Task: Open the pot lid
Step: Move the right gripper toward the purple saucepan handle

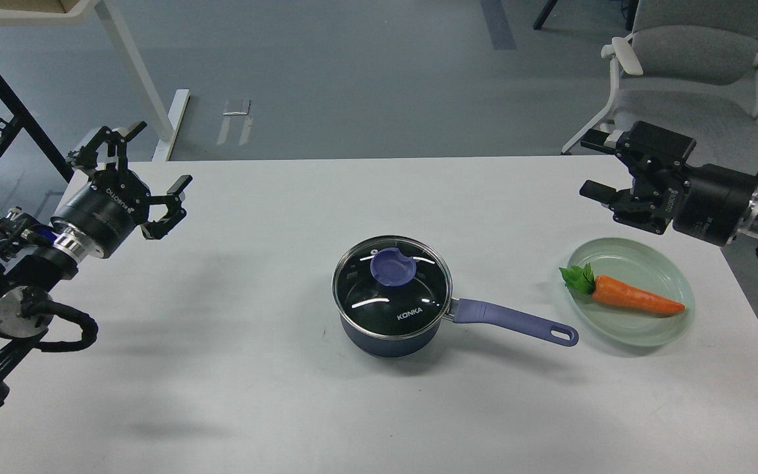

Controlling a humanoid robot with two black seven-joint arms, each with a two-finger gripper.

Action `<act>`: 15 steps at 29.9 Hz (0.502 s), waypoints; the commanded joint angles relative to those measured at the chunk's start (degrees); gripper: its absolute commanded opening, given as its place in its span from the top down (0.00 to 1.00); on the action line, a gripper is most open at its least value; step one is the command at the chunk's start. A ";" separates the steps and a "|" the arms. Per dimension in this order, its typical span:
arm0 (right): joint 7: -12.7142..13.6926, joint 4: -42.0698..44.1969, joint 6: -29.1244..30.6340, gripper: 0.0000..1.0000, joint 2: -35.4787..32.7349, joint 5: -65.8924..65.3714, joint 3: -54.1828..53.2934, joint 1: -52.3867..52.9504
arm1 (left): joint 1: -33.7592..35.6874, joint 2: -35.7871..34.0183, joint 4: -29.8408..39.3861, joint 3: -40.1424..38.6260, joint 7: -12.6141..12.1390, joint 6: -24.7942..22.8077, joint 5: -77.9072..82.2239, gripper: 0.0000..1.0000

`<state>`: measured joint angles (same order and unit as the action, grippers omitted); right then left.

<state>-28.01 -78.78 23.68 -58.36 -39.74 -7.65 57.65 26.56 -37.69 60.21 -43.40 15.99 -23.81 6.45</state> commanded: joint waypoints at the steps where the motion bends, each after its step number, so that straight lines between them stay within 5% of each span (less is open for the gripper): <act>1: 0.01 -3.04 -0.39 0.00 1.22 -15.24 2.98 4.82 | 0.59 -0.01 -0.01 0.07 0.71 -0.18 1.99 0.01; 5: 0.01 -5.42 -0.47 0.00 3.07 -25.37 14.21 13.69 | 1.30 -0.10 0.08 0.15 3.08 -0.01 2.25 0.01; 15: 0.01 -6.30 -10.14 0.00 13.61 -46.47 33.48 27.69 | 1.39 -0.36 0.69 0.07 3.17 0.26 2.26 0.01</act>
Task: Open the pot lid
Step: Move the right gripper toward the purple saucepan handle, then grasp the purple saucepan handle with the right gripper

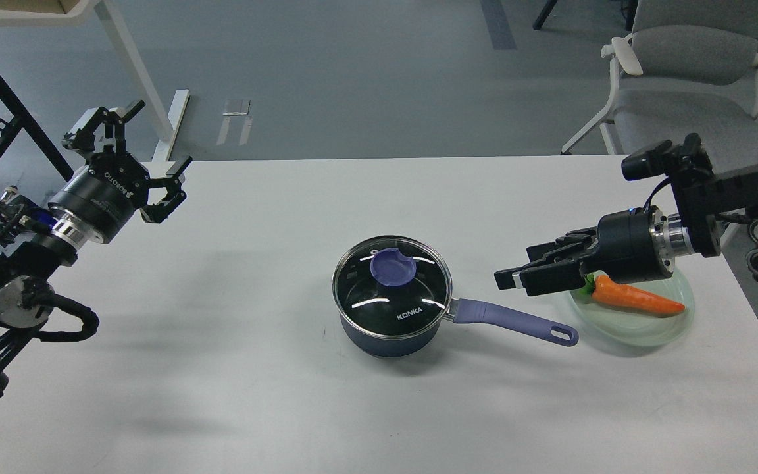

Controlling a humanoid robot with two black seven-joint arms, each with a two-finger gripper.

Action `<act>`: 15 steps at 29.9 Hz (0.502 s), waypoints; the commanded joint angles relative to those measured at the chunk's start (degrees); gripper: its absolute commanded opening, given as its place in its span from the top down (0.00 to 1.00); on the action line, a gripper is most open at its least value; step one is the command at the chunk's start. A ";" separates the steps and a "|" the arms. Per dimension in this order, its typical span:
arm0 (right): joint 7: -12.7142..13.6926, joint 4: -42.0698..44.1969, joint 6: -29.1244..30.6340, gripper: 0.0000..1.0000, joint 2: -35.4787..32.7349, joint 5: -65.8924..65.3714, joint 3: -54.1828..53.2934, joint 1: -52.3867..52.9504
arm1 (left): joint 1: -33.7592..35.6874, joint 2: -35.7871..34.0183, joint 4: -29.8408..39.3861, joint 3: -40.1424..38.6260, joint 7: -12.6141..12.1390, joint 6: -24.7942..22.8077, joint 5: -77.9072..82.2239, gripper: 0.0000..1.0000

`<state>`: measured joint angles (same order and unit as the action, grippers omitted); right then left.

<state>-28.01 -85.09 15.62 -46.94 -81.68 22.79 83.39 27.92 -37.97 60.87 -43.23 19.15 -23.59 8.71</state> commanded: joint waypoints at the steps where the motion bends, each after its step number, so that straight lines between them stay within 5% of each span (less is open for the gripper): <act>1: 0.01 0.10 -2.35 0.00 2.90 -5.50 3.84 2.38 | 0.12 -0.09 0.04 -0.10 0.01 0.03 -0.01 0.01; 15: 0.01 0.97 -6.13 0.03 7.04 -12.01 11.14 2.65 | 0.91 -1.50 3.47 -0.01 0.01 0.21 6.14 0.01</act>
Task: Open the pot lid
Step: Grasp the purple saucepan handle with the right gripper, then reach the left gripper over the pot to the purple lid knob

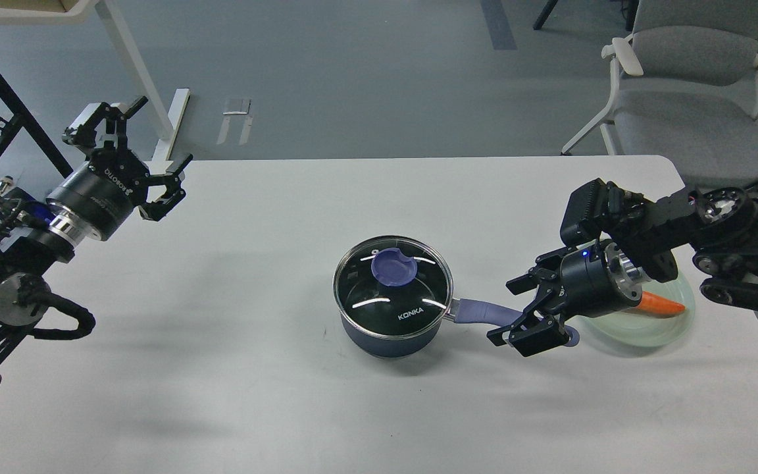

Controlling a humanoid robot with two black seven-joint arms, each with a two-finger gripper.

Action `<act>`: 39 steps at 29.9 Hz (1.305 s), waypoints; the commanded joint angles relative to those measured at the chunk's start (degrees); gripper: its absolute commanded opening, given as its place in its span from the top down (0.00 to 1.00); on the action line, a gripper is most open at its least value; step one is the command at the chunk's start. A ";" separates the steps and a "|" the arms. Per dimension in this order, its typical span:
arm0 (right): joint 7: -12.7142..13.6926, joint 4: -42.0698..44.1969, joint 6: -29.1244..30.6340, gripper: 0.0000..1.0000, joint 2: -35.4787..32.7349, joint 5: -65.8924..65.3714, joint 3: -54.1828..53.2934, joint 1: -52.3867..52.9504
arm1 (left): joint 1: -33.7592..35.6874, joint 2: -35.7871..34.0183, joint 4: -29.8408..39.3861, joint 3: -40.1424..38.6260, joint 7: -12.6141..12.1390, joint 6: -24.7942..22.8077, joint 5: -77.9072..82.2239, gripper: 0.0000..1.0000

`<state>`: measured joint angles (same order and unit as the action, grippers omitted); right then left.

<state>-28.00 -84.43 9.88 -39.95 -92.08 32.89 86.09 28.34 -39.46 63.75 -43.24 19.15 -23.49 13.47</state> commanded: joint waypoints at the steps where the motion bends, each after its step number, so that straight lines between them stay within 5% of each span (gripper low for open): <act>1: 0.00 0.49 -0.47 0.04 -0.04 -2.04 1.47 -0.13 | 0.75 0.09 0.68 0.00 0.01 0.11 1.99 0.01; 7: 0.00 1.45 -1.79 0.09 0.04 -2.31 3.23 -0.66 | 1.19 0.61 1.20 0.08 0.01 0.11 2.87 0.01; 16: 0.00 4.88 -3.02 0.49 2.77 -2.31 3.41 -1.80 | 1.19 0.79 1.56 0.17 0.10 0.20 2.96 0.01; 22: 0.00 5.06 -3.02 0.51 3.21 -2.22 3.49 -1.80 | 1.19 0.79 1.56 0.17 0.10 0.20 3.40 0.01; 29: 0.00 4.89 -3.02 0.67 3.21 -1.87 4.11 -1.80 | 1.19 1.23 1.55 0.17 0.18 0.20 5.07 0.01; 39: 0.00 4.97 -3.02 0.73 3.21 -1.87 4.11 -1.45 | 2.06 1.32 1.55 0.17 0.27 0.02 11.64 0.01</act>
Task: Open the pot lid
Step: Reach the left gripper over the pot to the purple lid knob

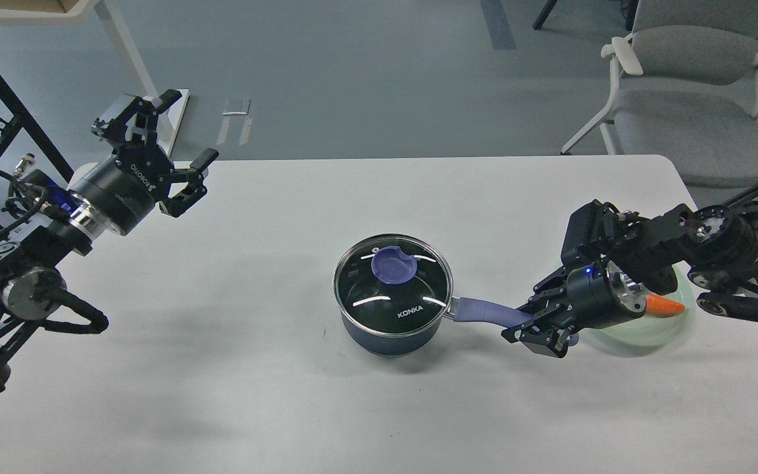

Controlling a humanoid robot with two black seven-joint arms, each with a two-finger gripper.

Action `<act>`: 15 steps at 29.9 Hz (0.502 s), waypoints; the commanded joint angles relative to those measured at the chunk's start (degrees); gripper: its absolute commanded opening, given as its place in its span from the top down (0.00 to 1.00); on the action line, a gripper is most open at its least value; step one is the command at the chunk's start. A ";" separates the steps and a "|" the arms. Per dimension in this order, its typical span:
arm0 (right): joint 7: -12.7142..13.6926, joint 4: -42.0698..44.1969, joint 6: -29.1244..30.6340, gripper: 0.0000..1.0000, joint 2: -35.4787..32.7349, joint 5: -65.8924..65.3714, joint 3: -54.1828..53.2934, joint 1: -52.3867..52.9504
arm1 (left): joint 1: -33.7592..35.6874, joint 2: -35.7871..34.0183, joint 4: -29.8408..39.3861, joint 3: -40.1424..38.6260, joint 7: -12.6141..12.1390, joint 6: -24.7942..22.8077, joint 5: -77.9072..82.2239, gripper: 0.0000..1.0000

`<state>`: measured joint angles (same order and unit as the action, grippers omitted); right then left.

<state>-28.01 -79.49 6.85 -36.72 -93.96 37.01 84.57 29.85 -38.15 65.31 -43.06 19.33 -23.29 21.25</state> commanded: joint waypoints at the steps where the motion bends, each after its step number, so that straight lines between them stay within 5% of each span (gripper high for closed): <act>1: 0.01 0.04 0.00 0.73 -0.01 0.00 0.08 0.07 | 1.00 0.00 0.00 0.00 0.09 -0.61 6.41 0.01; 4: 0.01 0.04 0.00 0.73 -0.01 0.00 -0.01 0.07 | 3.63 0.09 0.43 0.00 1.66 -0.79 16.68 0.01; 9: 0.01 0.04 -0.08 0.72 0.07 0.09 -0.01 -0.02 | 9.78 0.97 4.03 0.26 8.67 -0.18 43.03 0.01; 15: 0.01 0.04 -0.08 0.72 0.07 0.18 -0.01 -0.19 | 15.50 5.28 11.33 6.75 8.67 7.01 72.85 0.01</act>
<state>-27.99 -79.45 6.76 -36.65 -93.77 37.00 84.51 43.15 -33.89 73.82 -40.13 27.91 -20.66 82.66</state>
